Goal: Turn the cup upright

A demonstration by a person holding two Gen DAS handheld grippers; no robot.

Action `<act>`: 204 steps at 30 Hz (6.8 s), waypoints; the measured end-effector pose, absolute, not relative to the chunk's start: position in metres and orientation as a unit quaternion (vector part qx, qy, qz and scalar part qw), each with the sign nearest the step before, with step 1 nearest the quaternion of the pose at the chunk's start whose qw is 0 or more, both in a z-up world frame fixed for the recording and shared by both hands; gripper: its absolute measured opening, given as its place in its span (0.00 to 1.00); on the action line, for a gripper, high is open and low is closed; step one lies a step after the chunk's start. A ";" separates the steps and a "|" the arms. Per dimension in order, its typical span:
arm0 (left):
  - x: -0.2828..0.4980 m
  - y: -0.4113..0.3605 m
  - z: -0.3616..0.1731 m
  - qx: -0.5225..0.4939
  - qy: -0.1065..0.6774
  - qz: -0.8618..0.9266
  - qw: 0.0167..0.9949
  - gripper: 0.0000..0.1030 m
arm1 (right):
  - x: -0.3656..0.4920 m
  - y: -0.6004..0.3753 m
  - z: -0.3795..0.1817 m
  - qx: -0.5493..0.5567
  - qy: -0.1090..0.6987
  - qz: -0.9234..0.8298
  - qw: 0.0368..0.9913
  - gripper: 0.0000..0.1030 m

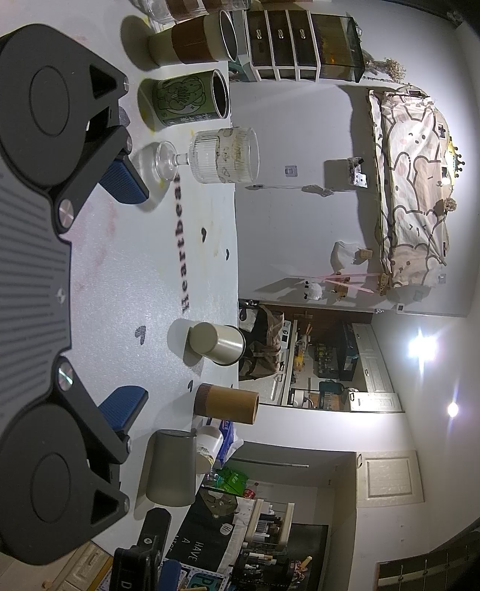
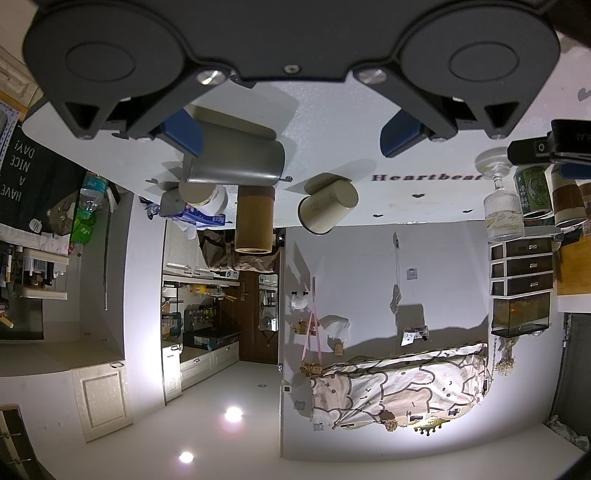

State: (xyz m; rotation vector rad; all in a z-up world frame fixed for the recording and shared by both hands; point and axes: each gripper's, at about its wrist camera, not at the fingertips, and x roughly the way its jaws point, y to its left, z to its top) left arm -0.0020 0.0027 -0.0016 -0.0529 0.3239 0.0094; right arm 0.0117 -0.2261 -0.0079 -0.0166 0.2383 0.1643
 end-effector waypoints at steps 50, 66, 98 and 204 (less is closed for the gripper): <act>0.022 -0.024 0.000 -0.003 0.175 -0.027 0.984 1.00 | 0.077 -0.238 -0.005 -0.043 0.116 0.114 0.986 0.89; 0.024 -0.023 -0.003 -0.017 0.176 -0.032 0.984 1.00 | 0.206 -0.205 -0.019 -0.456 0.275 0.237 0.813 0.84; -0.031 0.081 0.001 -0.108 0.146 0.097 0.979 1.00 | 0.002 -0.057 -0.025 -0.650 -0.045 0.486 0.582 0.65; 0.069 0.042 0.032 -0.038 0.144 0.010 0.989 0.72 | 0.039 -0.117 -0.031 -0.030 0.237 0.401 0.885 0.75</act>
